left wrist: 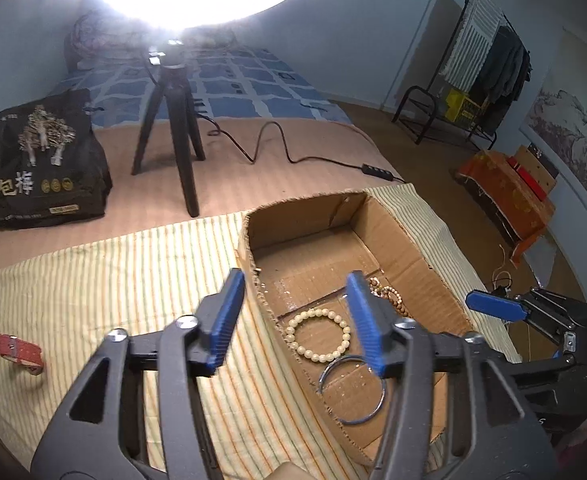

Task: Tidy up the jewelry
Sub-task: 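Lower both strands into the box and open both tools, then withdraw both tools from the box toward the red watch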

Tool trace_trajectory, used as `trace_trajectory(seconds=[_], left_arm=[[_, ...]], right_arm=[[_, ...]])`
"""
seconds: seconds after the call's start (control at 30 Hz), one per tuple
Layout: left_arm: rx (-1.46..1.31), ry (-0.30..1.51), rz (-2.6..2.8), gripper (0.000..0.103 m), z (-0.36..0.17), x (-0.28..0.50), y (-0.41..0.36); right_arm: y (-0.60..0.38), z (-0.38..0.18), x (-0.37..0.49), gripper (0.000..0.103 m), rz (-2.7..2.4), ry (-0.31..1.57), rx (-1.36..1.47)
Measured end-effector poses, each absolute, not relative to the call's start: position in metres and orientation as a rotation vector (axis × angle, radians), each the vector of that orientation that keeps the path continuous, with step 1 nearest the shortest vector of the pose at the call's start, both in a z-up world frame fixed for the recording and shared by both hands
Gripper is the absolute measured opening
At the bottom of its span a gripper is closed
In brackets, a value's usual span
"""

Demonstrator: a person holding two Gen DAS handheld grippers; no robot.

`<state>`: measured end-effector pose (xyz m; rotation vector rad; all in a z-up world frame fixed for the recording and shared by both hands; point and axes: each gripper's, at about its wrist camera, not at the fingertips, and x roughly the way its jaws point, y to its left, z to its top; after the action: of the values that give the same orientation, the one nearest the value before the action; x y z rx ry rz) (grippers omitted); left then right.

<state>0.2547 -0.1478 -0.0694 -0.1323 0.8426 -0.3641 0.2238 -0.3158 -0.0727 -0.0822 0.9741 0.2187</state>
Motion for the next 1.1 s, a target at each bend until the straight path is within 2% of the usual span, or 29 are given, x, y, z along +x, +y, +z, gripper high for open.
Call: trace_trajectory(seconds=[0.1, 0.27, 0.37, 0.5, 1.1], left_arm=[[-0.128, 0.830, -0.333, 0.068, -0.063, 0.251, -0.138], [-0.120, 0.829, -0.300, 0.069, -0.057, 0.248, -0.118], [-0.109, 0.831, -0.282, 0.069, -0.053, 0.245, -0.106], [-0.106, 0.820, -0.249, 0.076, -0.048, 0.240, -0.081], [-0.122, 0.822, -0.100, 0.077, -0.039, 0.209, 0.037]], right_arm=[[-0.310, -0.070, 0.220, 0.060, 0.225, 0.972, -0.096], [-0.297, -0.066, 0.215, 0.070, 0.230, 0.961, -0.130], [-0.290, -0.063, 0.213, 0.070, 0.239, 0.954, -0.139], [-0.278, -0.058, 0.210, 0.070, 0.258, 0.945, -0.144], [-0.216, -0.045, 0.199, 0.070, 0.460, 0.911, -0.019]])
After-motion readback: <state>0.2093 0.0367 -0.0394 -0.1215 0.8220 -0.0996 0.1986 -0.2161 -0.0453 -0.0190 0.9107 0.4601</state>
